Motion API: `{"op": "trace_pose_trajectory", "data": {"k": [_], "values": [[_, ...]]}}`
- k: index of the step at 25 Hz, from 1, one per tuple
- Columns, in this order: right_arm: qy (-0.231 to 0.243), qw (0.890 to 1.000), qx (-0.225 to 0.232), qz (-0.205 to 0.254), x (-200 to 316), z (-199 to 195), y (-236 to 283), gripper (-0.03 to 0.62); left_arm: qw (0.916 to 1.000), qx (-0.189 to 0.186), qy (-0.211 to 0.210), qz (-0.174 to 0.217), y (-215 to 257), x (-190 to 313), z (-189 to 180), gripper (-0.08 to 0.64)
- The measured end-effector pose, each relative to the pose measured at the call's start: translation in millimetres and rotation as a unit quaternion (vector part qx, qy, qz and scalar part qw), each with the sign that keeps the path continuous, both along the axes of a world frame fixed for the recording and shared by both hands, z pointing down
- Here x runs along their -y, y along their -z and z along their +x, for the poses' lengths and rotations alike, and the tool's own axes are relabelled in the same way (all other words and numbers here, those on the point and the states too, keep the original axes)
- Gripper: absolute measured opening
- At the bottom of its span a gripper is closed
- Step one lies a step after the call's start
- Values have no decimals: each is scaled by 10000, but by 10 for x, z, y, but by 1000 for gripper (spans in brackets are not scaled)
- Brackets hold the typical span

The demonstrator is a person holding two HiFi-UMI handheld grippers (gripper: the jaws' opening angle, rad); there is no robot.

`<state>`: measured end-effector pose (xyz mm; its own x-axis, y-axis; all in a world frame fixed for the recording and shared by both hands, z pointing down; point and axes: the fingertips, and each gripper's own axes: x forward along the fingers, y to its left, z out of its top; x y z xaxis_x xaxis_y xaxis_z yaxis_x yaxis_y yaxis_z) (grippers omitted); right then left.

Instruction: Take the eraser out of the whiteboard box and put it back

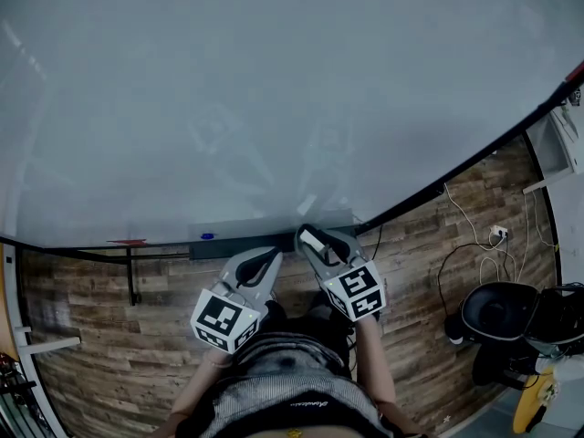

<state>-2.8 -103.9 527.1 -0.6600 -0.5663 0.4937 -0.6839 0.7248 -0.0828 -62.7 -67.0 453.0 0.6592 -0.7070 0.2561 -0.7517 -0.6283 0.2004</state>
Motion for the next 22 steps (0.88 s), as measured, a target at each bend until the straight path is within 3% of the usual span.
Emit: {"op": "trace_pose_trajectory", "data": {"k": [22], "values": [[-57, 10000, 12, 19, -6, -11, -11, 158, 10000, -37, 22, 56, 27, -6, -21, 2]]}}
